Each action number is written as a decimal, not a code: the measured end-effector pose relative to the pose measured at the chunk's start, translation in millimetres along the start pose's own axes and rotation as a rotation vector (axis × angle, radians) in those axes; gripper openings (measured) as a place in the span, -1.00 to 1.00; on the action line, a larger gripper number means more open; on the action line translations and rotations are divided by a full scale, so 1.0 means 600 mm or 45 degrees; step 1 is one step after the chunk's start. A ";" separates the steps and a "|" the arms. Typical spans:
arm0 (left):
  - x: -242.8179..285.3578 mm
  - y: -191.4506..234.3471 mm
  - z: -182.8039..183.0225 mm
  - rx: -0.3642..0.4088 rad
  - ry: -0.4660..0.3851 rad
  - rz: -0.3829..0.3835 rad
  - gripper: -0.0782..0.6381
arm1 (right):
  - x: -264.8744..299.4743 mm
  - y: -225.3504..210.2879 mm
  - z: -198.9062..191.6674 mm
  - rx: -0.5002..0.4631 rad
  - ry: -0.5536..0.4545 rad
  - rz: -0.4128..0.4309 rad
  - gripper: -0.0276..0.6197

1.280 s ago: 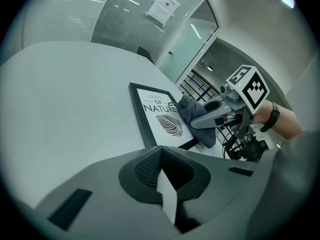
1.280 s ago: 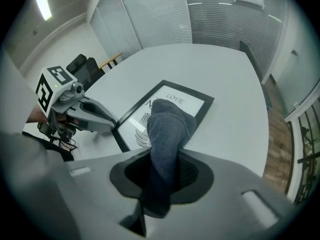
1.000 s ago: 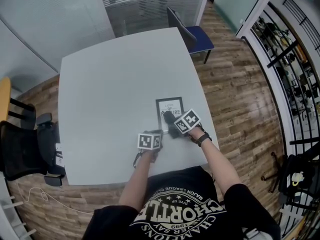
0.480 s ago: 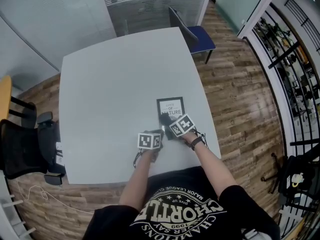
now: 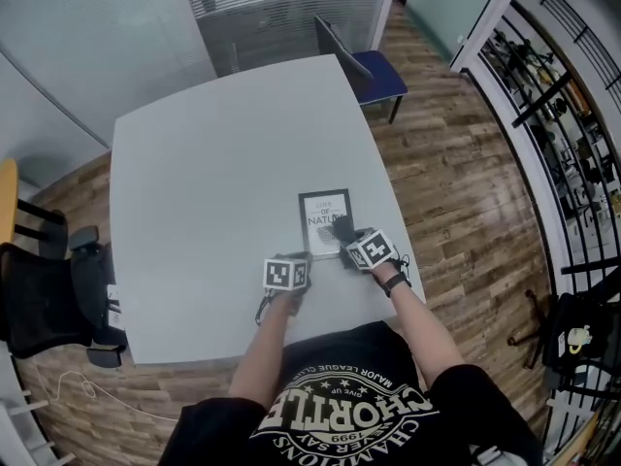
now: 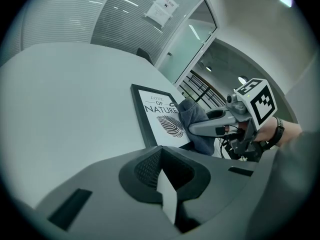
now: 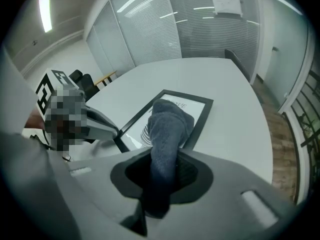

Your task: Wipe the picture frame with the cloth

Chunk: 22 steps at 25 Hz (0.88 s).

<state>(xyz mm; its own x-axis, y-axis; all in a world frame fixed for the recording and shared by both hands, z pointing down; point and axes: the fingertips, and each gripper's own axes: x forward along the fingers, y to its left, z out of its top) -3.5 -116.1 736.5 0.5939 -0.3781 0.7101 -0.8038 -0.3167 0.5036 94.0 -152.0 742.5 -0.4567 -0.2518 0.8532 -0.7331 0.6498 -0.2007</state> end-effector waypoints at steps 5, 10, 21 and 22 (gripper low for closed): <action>-0.002 0.002 -0.002 0.019 0.008 0.007 -0.77 | -0.017 -0.001 0.021 0.127 -0.106 -0.053 -0.70; -0.052 -0.012 0.033 0.016 -0.136 0.032 -0.77 | -0.106 0.018 0.091 0.156 -0.417 -0.090 -0.69; -0.262 -0.121 0.202 0.363 -0.714 0.120 -0.77 | -0.342 0.100 0.191 0.020 -0.978 -0.416 -0.69; -0.285 -0.136 0.211 0.402 -0.772 0.129 -0.77 | -0.365 0.113 0.194 0.006 -1.029 -0.441 -0.69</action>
<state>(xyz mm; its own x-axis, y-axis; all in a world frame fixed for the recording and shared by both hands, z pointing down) -35.4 -135.8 511.8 0.5050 -0.8097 0.2989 -0.8622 -0.4578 0.2166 85.6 -136.1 486.0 -0.4238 -0.8661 0.2651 -0.8979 0.4402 0.0029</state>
